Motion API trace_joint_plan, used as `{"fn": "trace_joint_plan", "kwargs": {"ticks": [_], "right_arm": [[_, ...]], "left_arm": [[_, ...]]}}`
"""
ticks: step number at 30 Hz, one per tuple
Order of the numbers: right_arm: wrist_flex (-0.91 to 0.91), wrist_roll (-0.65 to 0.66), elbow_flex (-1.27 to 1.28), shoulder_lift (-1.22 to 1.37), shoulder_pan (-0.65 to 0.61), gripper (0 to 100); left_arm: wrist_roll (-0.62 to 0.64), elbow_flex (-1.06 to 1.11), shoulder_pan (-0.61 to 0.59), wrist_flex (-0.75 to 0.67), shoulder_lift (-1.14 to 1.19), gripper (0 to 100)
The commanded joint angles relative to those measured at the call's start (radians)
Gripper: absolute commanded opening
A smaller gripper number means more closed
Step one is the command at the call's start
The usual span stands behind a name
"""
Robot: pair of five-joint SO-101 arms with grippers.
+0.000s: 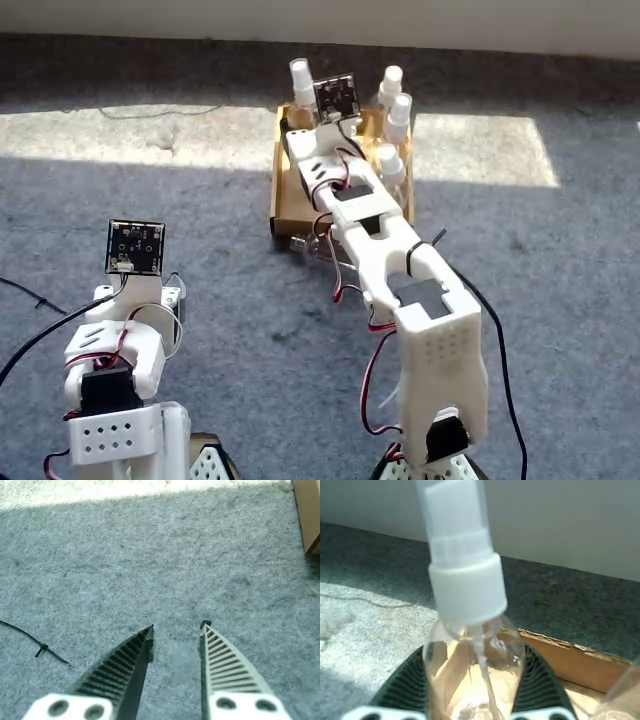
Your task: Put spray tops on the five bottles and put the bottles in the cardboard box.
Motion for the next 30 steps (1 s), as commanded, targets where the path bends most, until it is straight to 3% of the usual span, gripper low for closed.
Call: {"fn": "trace_joint_plan", "kwargs": {"ticks": [1, 21, 30], "right_arm": [[-0.024, -0.002, -0.059, -0.015, -0.01, 0.5], [-0.022, 0.0, -0.058, 0.05, -0.031, 1.4], [-0.021, 0.0, -0.058, 0.05, -0.033, 21.9]], "left_arm": [[0.003, -0.004, 0.019, -0.015, -0.01, 15], [0.003, -0.004, 0.019, -0.015, -0.01, 15], [0.003, -0.004, 0.019, -0.015, -0.01, 15]]}}
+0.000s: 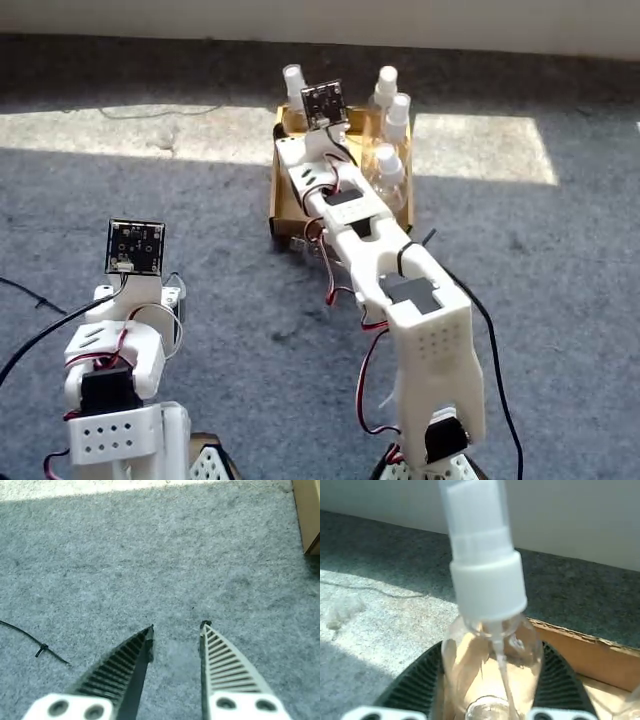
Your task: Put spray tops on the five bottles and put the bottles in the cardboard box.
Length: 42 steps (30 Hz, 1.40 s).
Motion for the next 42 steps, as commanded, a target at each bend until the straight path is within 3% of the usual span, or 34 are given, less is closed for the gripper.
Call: {"fn": "trace_joint_plan", "kwargs": {"ticks": [1, 23, 29, 38, 42], "right_arm": [[-0.015, 0.002, -0.035, -0.012, -0.005, 22.0], [-0.005, 0.002, -0.033, -0.116, -0.004, 23.8], [0.104, 0.002, -0.041, -0.133, -0.004, 33.9], [0.116, 0.002, -0.056, -0.151, -0.005, 34.0], [0.223, 0.002, -0.127, -0.214, -0.015, 34.0]], "left_arm": [[0.003, -0.004, 0.019, -0.015, -0.01, 15], [0.003, -0.004, 0.019, -0.015, -0.01, 15], [0.003, -0.004, 0.019, -0.015, -0.01, 15], [0.003, -0.004, 0.019, -0.015, -0.01, 15], [0.003, -0.004, 0.019, -0.015, -0.01, 15]]}}
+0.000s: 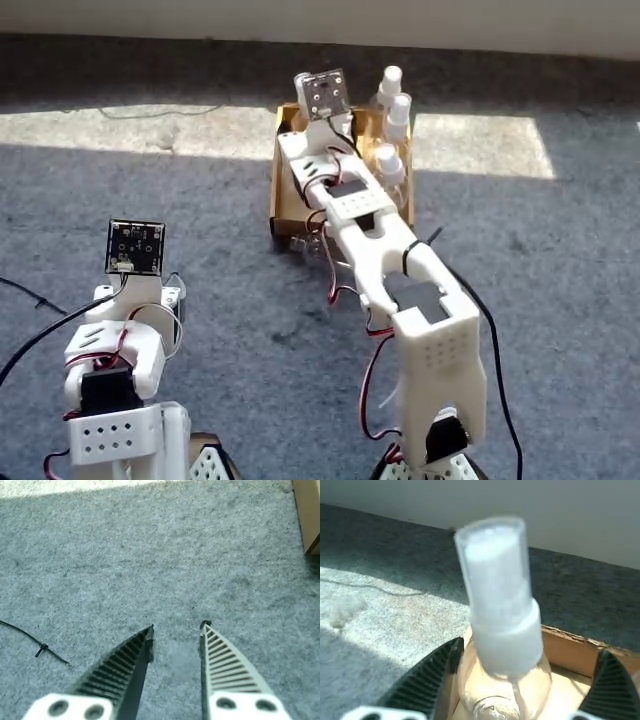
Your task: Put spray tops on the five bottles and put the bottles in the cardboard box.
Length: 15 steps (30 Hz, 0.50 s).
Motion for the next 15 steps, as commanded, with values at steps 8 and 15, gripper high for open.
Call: {"fn": "trace_joint_plan", "kwargs": {"ticks": [8, 15], "right_arm": [[0.323, 0.002, -0.38, -0.245, -0.018, 34.0], [0.819, 0.002, -0.578, -0.424, -0.076, 34.0]], "left_arm": [[0.003, -0.004, 0.019, -0.015, -0.01, 15], [0.003, -0.004, 0.015, -0.015, -0.01, 15]]}}
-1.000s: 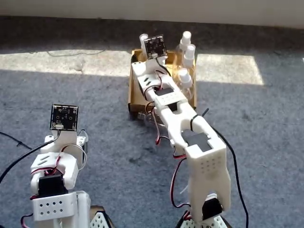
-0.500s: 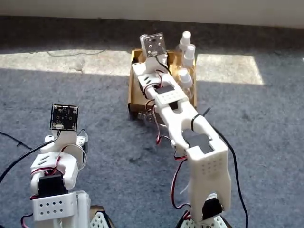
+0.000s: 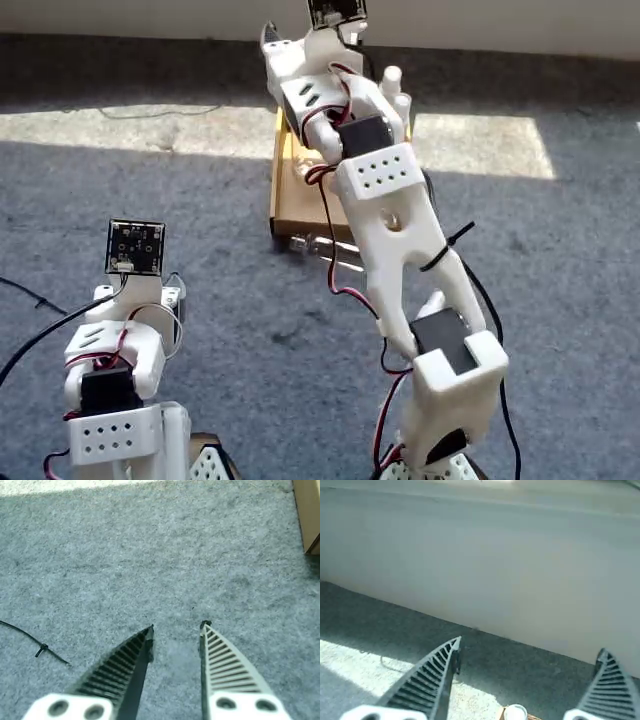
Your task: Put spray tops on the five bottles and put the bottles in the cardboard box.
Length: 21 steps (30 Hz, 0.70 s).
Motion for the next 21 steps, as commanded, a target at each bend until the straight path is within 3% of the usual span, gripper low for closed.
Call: {"fn": "trace_joint_plan", "kwargs": {"ticks": [1, 5, 9, 12, 16, 21], "right_arm": [[0.352, 0.002, -0.117, -0.174, -0.053, 34.0], [0.763, 0.005, -0.125, -0.3, -0.119, 34.0], [1.029, 0.198, -0.116, -0.355, -0.137, 34.1], [1.178, 0.247, -0.065, -0.364, -0.124, 34.1], [1.173, 0.278, 0.16, -0.363, -0.051, 34.0], [0.981, 0.4, 0.524, -0.367, -0.041, 33.9]], "left_arm": [[0.003, -0.004, 0.015, -0.015, -0.01, 15], [0.003, -0.004, 0.015, -0.015, -0.01, 15], [0.003, -0.004, 0.015, -0.015, -0.01, 15], [0.003, -0.004, 0.015, -0.015, -0.01, 15], [0.003, -0.004, 0.015, -0.015, -0.015, 15], [0.003, -0.004, 0.015, -0.015, -0.013, 15]]}}
